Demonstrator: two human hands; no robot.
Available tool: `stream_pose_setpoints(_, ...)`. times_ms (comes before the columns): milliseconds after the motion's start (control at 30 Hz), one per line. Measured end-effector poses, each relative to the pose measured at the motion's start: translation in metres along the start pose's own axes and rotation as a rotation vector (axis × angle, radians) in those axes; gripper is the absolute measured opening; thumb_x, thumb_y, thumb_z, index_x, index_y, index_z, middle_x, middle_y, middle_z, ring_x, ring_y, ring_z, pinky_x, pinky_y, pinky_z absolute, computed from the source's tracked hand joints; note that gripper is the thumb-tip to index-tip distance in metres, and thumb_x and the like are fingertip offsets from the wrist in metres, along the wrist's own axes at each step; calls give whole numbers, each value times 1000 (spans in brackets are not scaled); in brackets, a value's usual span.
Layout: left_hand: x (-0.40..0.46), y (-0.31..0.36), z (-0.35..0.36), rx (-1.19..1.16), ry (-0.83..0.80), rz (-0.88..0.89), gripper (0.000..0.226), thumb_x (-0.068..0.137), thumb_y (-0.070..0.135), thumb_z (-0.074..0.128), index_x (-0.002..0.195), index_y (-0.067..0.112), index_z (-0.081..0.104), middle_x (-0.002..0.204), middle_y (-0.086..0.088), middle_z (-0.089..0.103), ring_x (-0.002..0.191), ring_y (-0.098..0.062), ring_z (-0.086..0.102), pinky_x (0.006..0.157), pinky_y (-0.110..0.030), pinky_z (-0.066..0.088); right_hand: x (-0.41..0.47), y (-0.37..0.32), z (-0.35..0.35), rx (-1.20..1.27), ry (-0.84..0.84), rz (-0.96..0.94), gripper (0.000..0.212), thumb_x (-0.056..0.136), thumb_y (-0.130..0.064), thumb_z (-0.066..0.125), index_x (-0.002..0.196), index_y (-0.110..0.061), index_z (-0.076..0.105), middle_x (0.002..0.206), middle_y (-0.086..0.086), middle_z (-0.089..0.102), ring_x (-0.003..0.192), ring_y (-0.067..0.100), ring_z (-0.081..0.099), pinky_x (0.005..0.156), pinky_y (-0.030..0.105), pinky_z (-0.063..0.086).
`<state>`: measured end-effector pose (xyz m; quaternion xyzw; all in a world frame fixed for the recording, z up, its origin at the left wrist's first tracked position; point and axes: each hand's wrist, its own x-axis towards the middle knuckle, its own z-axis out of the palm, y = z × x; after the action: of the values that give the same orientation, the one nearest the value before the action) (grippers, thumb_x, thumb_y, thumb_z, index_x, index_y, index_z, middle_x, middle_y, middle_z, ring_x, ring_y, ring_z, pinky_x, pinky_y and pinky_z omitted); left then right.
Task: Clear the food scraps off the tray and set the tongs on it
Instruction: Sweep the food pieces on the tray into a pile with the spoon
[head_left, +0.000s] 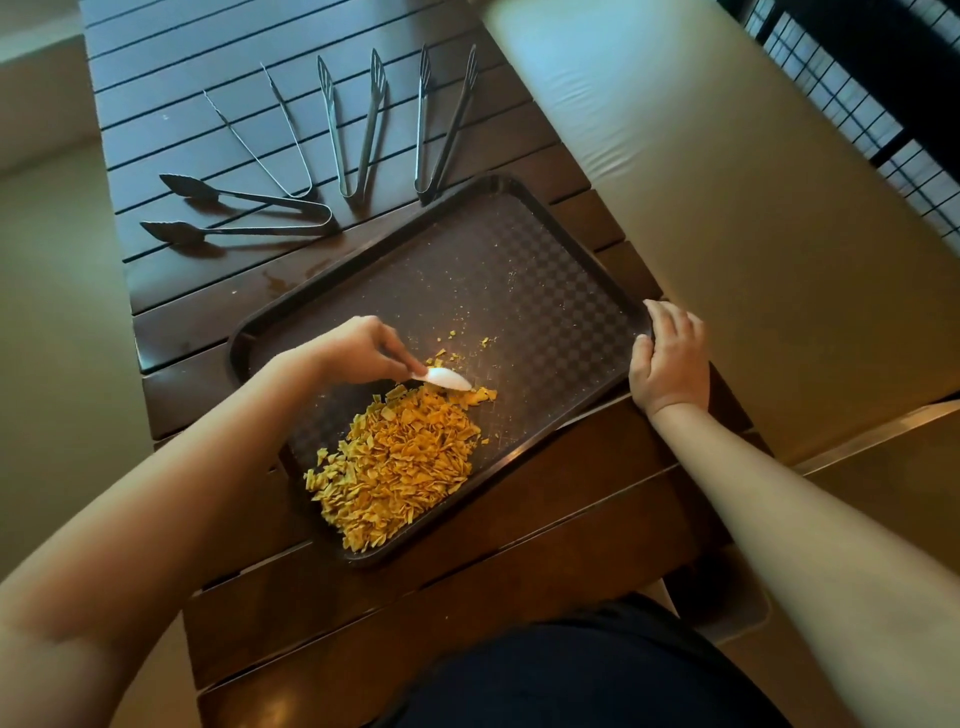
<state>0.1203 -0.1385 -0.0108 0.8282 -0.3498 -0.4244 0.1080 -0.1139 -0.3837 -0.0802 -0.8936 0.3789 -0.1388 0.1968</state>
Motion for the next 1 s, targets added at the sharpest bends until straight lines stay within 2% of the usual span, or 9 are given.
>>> stream_pose_setpoints(167,-11,-16,-3,-102,12,-25,23,84,14,66,84,38,70,86,8,57,79,-6,51,76,-26,37,-1,0,1,-3,-1,-1,51,89,-27,33,132,-7,50,135,13,50,124,30,42,105,42,35)
stream_pose_setpoints(267,-7,-12,0,-260,202,2,24,85,15,64,86,39,68,85,4,56,74,-8,48,68,-26,39,0,1,2,-8,-4,2,51,89,-28,32,132,-7,50,136,13,50,125,31,42,105,42,34)
stream_pose_setpoints(333,0,-7,6,-285,332,-9,21,86,17,63,97,34,68,84,6,54,76,-8,48,71,-26,41,1,2,2,-11,-6,2,51,89,-27,32,132,-7,50,136,14,50,125,31,41,105,42,33)
stream_pose_setpoints(400,5,0,11,-270,379,-32,23,87,19,62,107,29,68,89,5,54,81,-9,49,72,-24,40,1,2,1,-14,-4,0,51,89,-27,32,132,-6,50,136,14,50,125,31,41,106,42,33)
stream_pose_setpoints(500,9,6,16,-231,355,-23,23,88,22,62,110,28,67,93,5,55,83,-7,49,65,-17,38,0,1,2,-17,-5,0,52,89,-27,31,132,-6,50,136,14,50,125,31,41,105,41,33)
stream_pose_setpoints(700,4,22,24,-129,246,64,24,88,21,61,108,34,66,88,10,51,78,-6,49,63,-15,37,1,3,2,-10,7,-9,51,88,-25,33,130,-4,51,133,16,51,122,33,43,104,42,33)
stream_pose_setpoints(833,-5,25,14,1,111,53,18,85,22,65,97,35,69,89,10,54,80,-5,51,67,-19,41,1,1,2,-9,4,-4,51,88,-26,33,130,-4,52,133,16,52,122,33,43,103,42,34)
stream_pose_setpoints(900,-10,24,5,40,38,27,17,85,21,65,97,31,71,88,15,55,87,-6,53,76,-22,40,1,1,2,-6,5,-4,51,88,-26,33,130,-4,51,133,16,51,122,33,43,103,42,34)
stream_pose_setpoints(1000,-8,18,-3,-114,120,15,20,86,17,64,102,27,71,91,8,56,88,-9,50,76,-24,39,1,2,1,-10,-1,3,52,88,-28,31,132,-5,51,135,15,50,123,32,42,104,42,35)
